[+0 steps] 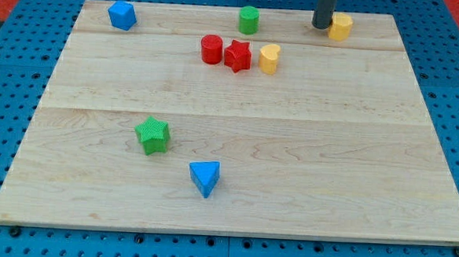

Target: Move the yellow heart towards the center left

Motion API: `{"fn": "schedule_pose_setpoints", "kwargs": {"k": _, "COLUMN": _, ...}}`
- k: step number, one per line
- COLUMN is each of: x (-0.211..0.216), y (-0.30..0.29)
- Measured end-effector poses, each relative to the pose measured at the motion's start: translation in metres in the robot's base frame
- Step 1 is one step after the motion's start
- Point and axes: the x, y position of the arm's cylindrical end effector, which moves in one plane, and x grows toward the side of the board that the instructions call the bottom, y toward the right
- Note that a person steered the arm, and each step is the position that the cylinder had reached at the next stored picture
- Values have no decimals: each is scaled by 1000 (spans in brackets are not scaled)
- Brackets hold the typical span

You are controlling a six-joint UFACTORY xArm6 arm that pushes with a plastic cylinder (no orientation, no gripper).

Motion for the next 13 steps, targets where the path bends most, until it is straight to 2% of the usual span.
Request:
{"fn": "schedule_pose_setpoints", "kwargs": {"k": 2, "x": 0, "y": -51}}
{"fn": "schedule_pose_setpoints", "kwargs": {"k": 4, "x": 42, "y": -57}}
{"fn": "schedule_pose_setpoints", "kwargs": {"k": 7, "x": 49, "y": -60}}
{"fn": "schedule_pose_setpoints", "kwargs": {"k": 9, "x": 109, "y": -80}}
{"fn": "schedule_pose_setpoints", "kwargs": {"k": 10, "x": 128, "y": -138}}
{"fn": "schedule_pose_setpoints", "kwargs": {"k": 11, "x": 160, "y": -170}}
{"fn": "schedule_pose_setpoints", "kwargs": {"k": 12, "x": 162, "y": -191}}
{"fn": "schedule_pose_setpoints", "kwargs": {"k": 13, "x": 162, "y": -186}}
